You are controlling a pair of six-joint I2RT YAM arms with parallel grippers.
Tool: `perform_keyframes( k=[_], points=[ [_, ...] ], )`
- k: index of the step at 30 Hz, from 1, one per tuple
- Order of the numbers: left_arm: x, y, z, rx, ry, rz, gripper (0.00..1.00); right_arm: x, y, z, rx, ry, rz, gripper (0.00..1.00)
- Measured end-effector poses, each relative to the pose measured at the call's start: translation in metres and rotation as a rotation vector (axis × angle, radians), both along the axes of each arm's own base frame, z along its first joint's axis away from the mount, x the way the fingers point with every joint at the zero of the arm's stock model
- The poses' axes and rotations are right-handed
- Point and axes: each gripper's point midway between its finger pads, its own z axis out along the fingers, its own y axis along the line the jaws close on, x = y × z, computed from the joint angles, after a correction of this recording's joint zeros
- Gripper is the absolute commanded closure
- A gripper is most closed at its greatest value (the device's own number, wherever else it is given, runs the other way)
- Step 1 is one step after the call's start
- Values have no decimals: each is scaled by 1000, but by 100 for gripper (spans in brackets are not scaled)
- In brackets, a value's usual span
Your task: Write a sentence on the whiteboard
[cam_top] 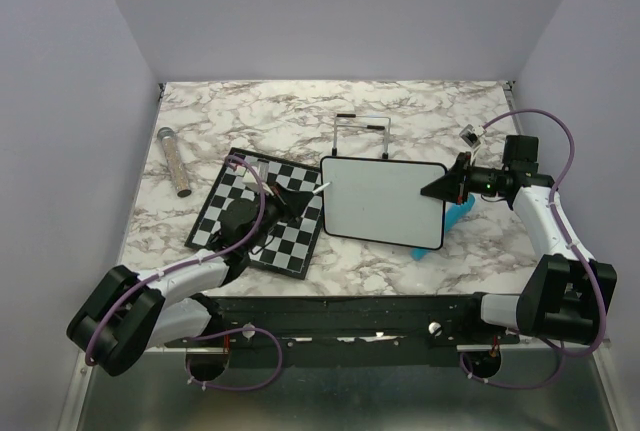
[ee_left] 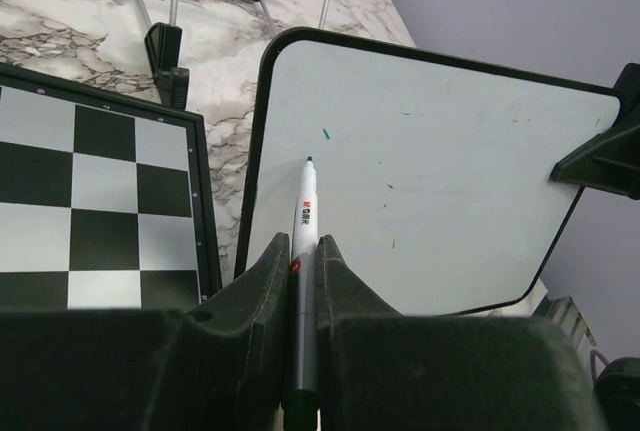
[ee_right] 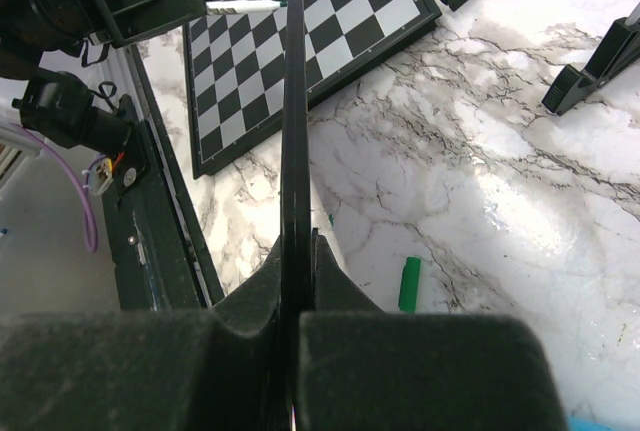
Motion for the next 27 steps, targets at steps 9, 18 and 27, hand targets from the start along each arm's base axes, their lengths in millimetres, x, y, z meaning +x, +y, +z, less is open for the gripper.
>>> perform_keyframes(
  k=[9,18,27],
  points=[
    [-3,-5,10,-25,-34,-35,100,0,0,0,0,0,0,99],
    [1,-8,2,-10,-11,-36,100,0,0,0,0,0,0,99],
    [4,-11,11,-24,-33,-41,100,0,0,0,0,0,0,99]
  ],
)
